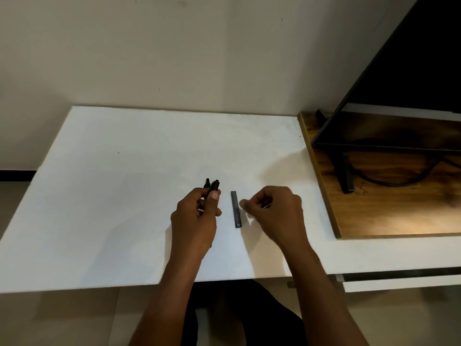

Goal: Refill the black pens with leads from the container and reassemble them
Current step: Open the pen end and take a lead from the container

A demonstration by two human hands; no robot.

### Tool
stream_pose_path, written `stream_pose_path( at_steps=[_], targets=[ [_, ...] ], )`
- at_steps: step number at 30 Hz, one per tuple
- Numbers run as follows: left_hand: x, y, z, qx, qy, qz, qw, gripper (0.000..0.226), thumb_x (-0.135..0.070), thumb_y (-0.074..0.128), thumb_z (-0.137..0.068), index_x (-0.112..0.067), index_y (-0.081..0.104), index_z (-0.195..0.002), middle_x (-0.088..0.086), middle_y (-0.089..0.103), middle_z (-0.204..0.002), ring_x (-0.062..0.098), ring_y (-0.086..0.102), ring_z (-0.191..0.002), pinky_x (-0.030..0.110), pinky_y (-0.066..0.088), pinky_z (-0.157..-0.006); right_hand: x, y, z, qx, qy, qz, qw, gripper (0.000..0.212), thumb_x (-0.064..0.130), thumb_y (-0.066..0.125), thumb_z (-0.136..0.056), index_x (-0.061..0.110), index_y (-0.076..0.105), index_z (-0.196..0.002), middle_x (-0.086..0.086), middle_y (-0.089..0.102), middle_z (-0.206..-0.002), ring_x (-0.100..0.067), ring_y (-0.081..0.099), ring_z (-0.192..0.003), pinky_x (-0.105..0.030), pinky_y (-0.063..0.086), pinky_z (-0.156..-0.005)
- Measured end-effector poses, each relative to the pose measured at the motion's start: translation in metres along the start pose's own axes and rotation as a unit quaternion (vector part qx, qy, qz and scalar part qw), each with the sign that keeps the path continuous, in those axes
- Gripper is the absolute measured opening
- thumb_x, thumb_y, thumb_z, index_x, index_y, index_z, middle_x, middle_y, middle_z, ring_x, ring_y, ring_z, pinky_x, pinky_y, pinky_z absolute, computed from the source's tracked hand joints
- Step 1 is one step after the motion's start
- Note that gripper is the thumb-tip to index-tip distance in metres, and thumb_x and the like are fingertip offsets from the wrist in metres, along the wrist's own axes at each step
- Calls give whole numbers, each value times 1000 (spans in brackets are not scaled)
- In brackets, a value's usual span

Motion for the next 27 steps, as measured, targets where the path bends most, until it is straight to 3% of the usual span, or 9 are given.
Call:
stream_pose_path(
  at_steps=[2, 7, 16, 19, 21, 24, 27],
  targets=[
    [0, -1, 0, -2, -2, -9, 1000, 20, -33, 57, -98, -20, 71, -105, 0, 68, -73, 13, 61, -62, 11, 43, -38, 4, 10, 6, 32, 3, 26, 999, 22, 34, 84, -74, 20, 70, -65, 12, 64, -60, -6, 61, -61, -21, 44, -55],
    [-2, -3, -1, -4, -1, -19, 1000, 19, -36, 60, -96, -20, 69, -101, 0, 69, -73, 6, 59, -52, 8, 38, -34, 6, 15, 12, 33, 35, 32, 998, 23, 35, 84, -69, 18, 70, -65, 11, 63, -60, -7, 59, -60, -19, 33, -50],
    [-1, -4, -1, -6, 2, -32, 999, 13, -29, 66, -92, -21, 73, -100, 2, 72, -83, 17, 68, -76, 5, 42, -40, 14, 29, 22, 35, 40, 76, 996, 15, 26, 76, -71, 11, 73, -71, 0, 70, -70, -17, 64, -65, -25, 46, -54],
    [-2, -4, 0, 4, 13, -30, 999, 11, -21, 69, -91, -29, 73, -98, 2, 73, -90, 1, 64, -63, 3, 42, -40, 10, 17, 15, 37, 32, 39, 998, 9, 26, 74, -74, 18, 70, -72, 6, 69, -69, -13, 65, -68, -27, 50, -61],
    [-4, -5, 0, 12, 22, -27, 999, 16, -17, 70, -89, -32, 73, -97, 1, 74, -94, 5, 63, -59, 4, 44, -43, 5, 4, 8, 50, 45, -47, 997, 7, 23, 74, -80, 18, 70, -77, 3, 74, -69, -13, 70, -67, -29, 55, -63],
    [-4, -8, 0, 23, 35, -39, 998, 21, -18, 72, -88, -37, 73, -97, -6, 74, -101, 17, 68, -76, 3, 47, -57, -3, -12, 3, 88, 68, -208, 972, 4, 20, 73, -88, 16, 75, -87, -3, 77, -72, -17, 73, -61, -25, 57, -58],
    [-4, -11, 0, 37, 60, -53, 996, 25, -22, 75, -86, -39, 73, -104, -13, 71, -106, 2, 65, -92, 1, 44, -68, -6, -17, 1, 112, 42, -214, 969, 8, 21, 74, -89, 19, 80, -94, -3, 77, -78, -17, 68, -63, -24, 58, -63]
  ],
)
Point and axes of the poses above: each hand's wrist, its own z-axis away from the middle knuckle, its own y-axis out of the palm, x = y × z, the point moved 4 cm from there along -z, towards the middle knuckle
